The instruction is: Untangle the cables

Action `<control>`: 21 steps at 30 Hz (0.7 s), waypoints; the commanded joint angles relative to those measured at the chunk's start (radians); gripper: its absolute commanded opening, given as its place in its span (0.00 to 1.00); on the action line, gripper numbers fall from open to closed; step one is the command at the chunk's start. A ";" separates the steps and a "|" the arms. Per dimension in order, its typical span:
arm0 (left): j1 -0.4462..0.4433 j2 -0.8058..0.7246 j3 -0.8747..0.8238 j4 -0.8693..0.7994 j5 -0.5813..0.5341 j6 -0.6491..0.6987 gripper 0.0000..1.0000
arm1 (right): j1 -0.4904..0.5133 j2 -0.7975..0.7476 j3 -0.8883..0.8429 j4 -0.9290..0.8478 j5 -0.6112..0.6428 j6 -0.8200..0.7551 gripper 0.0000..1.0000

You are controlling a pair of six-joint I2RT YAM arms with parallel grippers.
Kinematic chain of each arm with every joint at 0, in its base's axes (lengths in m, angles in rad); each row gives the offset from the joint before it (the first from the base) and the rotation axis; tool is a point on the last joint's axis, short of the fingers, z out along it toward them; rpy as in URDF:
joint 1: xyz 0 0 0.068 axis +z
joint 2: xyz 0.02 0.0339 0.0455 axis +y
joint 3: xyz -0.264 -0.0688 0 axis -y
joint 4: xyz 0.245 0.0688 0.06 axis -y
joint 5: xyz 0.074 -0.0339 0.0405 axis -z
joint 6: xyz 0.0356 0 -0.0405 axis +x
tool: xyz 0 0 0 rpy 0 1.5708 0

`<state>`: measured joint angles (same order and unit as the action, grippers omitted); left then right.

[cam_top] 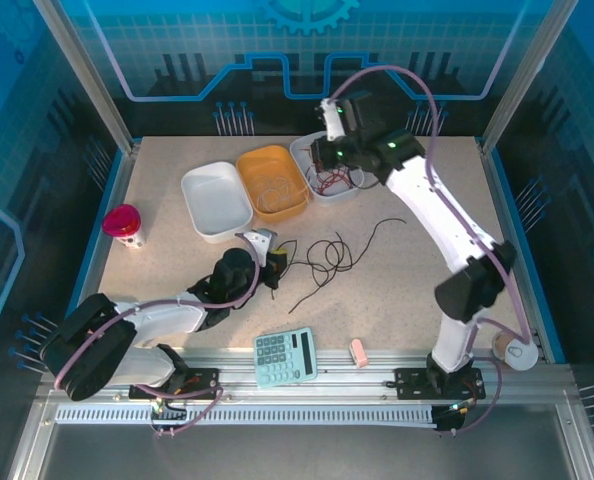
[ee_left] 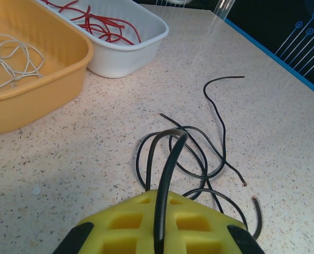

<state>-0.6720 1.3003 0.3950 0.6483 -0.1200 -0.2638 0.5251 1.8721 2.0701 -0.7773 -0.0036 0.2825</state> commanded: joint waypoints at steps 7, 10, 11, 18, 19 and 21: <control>0.007 0.009 -0.017 0.052 -0.029 -0.055 0.03 | 0.015 0.426 0.471 -0.065 -0.024 -0.038 0.00; 0.006 0.028 -0.016 0.069 -0.028 -0.065 0.03 | 0.015 0.518 0.534 -0.068 -0.025 -0.024 0.00; 0.007 0.033 -0.017 0.073 -0.026 -0.068 0.03 | 0.016 0.530 0.530 -0.056 -0.032 -0.019 0.01; 0.007 0.063 -0.007 0.094 -0.012 -0.083 0.03 | 0.018 0.593 0.490 0.021 -0.055 -0.023 0.14; 0.007 0.063 -0.007 0.096 -0.012 -0.086 0.03 | 0.018 0.598 0.490 0.024 -0.060 -0.027 0.19; 0.008 0.064 -0.007 0.094 -0.009 -0.086 0.03 | 0.018 0.604 0.490 0.024 -0.068 -0.033 0.27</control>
<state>-0.6712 1.3586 0.3935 0.6952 -0.1349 -0.3286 0.5301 2.4596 2.5526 -0.7856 -0.0406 0.2569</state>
